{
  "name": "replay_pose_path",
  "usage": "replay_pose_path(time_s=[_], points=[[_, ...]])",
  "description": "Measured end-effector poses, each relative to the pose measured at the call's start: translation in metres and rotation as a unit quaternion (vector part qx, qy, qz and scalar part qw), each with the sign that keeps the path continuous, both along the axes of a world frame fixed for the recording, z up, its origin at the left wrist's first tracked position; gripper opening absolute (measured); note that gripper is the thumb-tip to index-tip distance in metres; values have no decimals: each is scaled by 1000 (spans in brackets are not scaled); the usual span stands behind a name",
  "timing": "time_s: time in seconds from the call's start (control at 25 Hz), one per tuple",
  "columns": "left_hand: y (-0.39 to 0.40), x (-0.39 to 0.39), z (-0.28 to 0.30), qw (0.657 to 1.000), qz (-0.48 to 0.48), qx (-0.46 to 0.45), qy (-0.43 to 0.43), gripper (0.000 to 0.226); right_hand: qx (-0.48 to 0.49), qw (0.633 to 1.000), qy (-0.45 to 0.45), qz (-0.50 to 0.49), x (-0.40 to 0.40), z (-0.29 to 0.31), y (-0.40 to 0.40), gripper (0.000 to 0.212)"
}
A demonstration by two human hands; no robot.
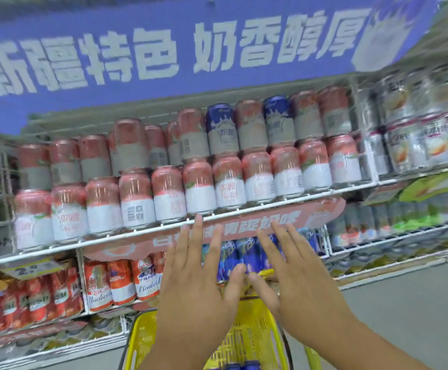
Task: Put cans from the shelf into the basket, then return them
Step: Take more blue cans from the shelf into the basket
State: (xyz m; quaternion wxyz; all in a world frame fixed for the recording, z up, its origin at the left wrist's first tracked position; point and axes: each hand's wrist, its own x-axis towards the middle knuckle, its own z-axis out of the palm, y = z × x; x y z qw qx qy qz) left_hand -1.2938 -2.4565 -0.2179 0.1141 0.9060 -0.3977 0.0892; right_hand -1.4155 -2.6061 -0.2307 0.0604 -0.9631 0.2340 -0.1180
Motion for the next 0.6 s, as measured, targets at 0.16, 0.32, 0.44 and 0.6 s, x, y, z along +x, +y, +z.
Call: replay_pose_path(time_s=[0.16,0.32,0.44,0.6], points=[[-63,10,38,999,23,-33,17,79,-3,1000,-22,-4,4,35,-71,79],[-116,28,70,996,85,-37,13,74,46,999,-23,-1,20,61,-125,82],[-145,48,91,990,140,-32,-3,63,63,997,-39,10,46,89,-147,75],[-172,70,106,981,191,13,40,74,87,995,-50,-21,86,121,-165,79]])
